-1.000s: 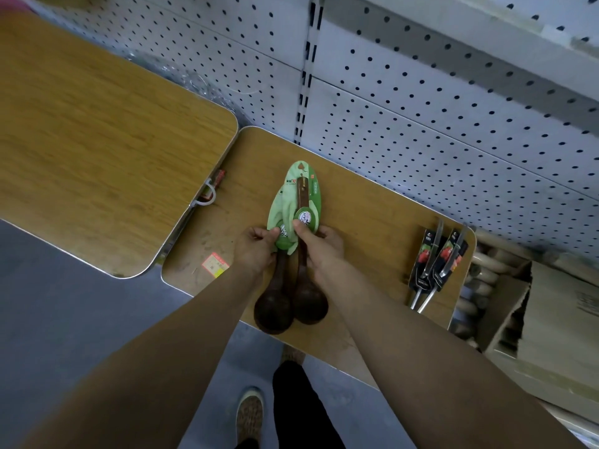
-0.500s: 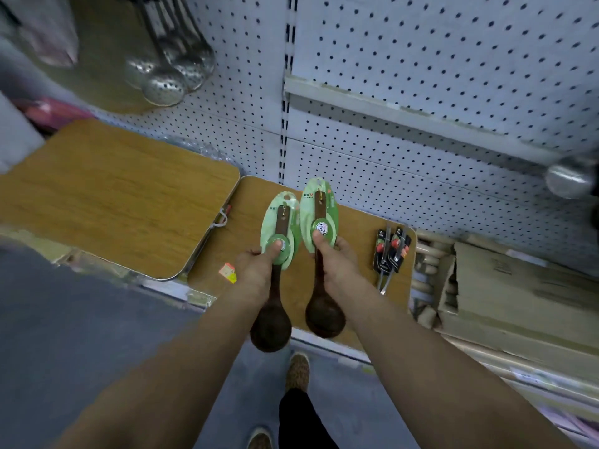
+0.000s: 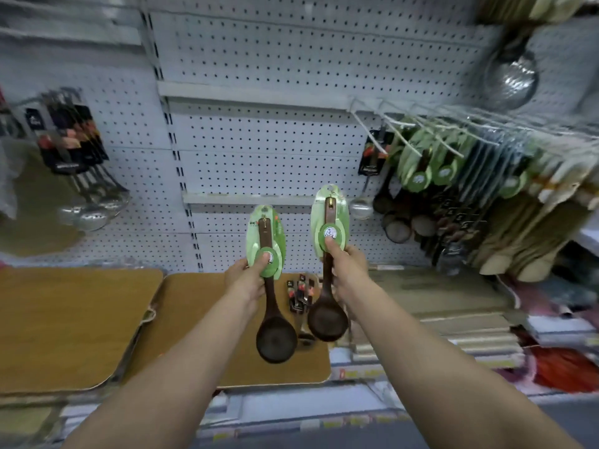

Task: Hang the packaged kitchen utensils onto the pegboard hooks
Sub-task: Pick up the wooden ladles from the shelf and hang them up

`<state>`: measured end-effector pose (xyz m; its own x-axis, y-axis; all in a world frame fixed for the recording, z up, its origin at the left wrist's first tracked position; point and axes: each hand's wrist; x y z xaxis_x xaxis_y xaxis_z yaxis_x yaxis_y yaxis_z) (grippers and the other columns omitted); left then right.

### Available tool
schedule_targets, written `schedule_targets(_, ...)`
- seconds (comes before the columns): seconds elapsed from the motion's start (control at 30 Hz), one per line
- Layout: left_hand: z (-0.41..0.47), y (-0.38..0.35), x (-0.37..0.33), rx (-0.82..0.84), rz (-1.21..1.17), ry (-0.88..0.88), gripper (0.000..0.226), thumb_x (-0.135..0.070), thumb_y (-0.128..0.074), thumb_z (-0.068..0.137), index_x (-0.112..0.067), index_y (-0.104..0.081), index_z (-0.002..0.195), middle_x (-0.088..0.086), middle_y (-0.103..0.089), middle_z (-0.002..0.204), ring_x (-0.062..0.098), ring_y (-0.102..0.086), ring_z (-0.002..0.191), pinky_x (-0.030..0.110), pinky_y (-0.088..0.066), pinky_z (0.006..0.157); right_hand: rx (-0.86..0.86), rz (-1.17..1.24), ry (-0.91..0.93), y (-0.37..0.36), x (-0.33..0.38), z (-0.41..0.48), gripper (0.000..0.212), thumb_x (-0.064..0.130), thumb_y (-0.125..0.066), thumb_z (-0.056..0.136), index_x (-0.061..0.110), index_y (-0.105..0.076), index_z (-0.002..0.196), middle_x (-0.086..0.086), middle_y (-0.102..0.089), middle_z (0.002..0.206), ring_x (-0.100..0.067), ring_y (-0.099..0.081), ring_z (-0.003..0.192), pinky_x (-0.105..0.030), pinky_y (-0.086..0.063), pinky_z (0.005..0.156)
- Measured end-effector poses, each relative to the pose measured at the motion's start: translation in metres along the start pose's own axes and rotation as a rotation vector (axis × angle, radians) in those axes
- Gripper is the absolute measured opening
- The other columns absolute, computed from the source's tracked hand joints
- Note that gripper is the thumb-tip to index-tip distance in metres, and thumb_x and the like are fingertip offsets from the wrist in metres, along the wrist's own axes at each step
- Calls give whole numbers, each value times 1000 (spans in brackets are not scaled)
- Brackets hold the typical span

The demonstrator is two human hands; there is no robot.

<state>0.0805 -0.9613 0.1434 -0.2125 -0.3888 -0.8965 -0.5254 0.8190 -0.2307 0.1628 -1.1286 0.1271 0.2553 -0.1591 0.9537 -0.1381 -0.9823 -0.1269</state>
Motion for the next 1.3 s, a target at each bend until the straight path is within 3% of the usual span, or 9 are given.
schedule_targets(0.1,-13,-37,-2,67,26,-40,30,-24,-70,92,-9,-62,116,3,-69,99,9,-63,81,29,-51,74,-3,20,53,43,27,-5,24,36,-75,90,16,-66,100,-7,-75,97,-19,-69,83,-33,-54,69)
schedule_targets(0.23,-30,-93,2,146,25,-77,25,-23,-69,92,-9,-62,112,6,-70,104,12,-65,86,39,-53,89,-9,86,114,101,49,1,30,29,-76,89,12,-68,112,-10,-75,104,-22,-71,90,-42,-58,87)
schedule_targets(0.33,-44,-137,10,206,-1,-86,25,-22,-68,92,-10,-61,113,3,-68,103,12,-63,89,42,-50,98,-23,114,164,147,61,13,31,28,-78,87,12,-69,112,-9,-76,106,-26,-71,96,-37,-56,86)
schedule_targets(0.4,-52,-165,17,230,-22,-89,28,-20,-68,93,-8,-60,116,7,-68,108,15,-65,92,41,-50,95,-42,106,182,176,69,24,31,34,-81,83,16,-72,106,-6,-77,103,-27,-72,99,-39,-56,89)
schedule_targets(0.53,-62,-207,28,250,-41,-105,33,-19,-70,91,-6,-60,120,10,-69,115,23,-65,108,42,-51,95,-42,50,220,216,86,48,52,57,-84,61,24,-74,100,1,-78,98,-24,-73,99,-48,-55,98)
schedule_targets(0.67,-68,-238,34,230,-41,-142,37,-21,-72,89,-9,-61,122,9,-70,117,25,-65,111,50,-48,103,20,55,243,234,106,71,28,35,-81,83,20,-72,105,-1,-78,101,-20,-73,98,-46,-56,97)
schedule_targets(0.87,-76,-264,38,181,-74,-177,22,-18,-71,90,-14,-65,111,6,-75,106,20,-70,100,38,-55,87,110,24,220,241,112,105,26,35,-81,83,21,-72,103,0,-78,100,-21,-72,100,-47,-54,100)
schedule_targets(1.1,-72,-275,34,162,-50,-218,27,-19,-71,89,-13,-64,114,7,-74,109,23,-68,105,45,-51,100,158,26,193,233,113,132,20,33,-80,86,21,-72,100,2,-78,97,-18,-72,98,-44,-54,100)
schedule_targets(1.3,-61,-287,32,186,-29,-254,26,-18,-71,89,-11,-65,113,7,-76,105,24,-70,103,40,-55,89,172,13,145,216,126,153,23,33,-77,88,20,-71,105,-2,-77,102,-23,-71,99,-45,-56,98)
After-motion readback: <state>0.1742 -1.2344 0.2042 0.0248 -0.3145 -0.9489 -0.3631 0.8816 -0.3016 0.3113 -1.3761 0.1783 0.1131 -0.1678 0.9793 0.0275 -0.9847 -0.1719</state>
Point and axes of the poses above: each hand's wrist, its own z-axis towards the middle knuckle, its own y-axis out of the back of the hand, x = y × z
